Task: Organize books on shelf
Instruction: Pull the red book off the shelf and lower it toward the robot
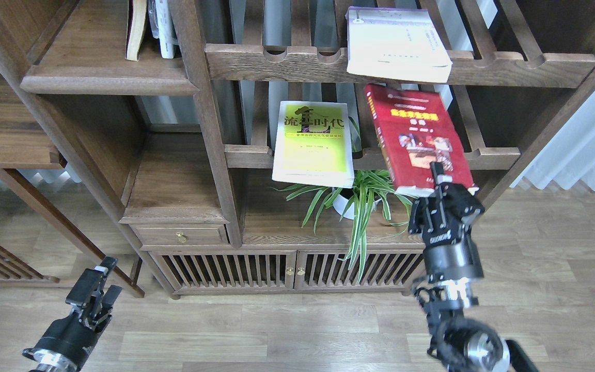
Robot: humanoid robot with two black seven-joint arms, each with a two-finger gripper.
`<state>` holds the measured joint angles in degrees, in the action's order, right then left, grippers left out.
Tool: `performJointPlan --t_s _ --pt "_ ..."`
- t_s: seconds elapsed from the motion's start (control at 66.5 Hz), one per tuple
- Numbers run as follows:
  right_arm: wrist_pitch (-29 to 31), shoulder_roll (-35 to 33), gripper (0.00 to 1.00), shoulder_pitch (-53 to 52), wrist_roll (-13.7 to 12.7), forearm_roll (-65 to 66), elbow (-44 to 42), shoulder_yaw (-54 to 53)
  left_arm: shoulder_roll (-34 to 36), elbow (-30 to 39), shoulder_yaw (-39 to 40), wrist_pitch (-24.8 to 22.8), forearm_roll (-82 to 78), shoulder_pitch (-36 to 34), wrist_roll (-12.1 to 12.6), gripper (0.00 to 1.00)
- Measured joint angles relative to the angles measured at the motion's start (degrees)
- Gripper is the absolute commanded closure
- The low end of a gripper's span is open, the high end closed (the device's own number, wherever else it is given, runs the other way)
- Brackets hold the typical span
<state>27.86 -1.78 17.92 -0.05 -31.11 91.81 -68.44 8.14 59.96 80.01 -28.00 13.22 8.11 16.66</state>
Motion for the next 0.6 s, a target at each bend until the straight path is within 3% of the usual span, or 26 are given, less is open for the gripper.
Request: performJointPlan --t_s 0.451,0.601 --pt "0.16 -3.11 0.97 11.31 -2.55 2.34 4.39 5.61 4.01 0.55 -4.12 0.00 3.90 0.36 0.25 0.00" --pt "0.16 -3.34 0.97 14.25 -3.42 7.43 4.50 10.16 8.15 2.20 -10.77 0.00 5.24 0.11 2.21 0.00"
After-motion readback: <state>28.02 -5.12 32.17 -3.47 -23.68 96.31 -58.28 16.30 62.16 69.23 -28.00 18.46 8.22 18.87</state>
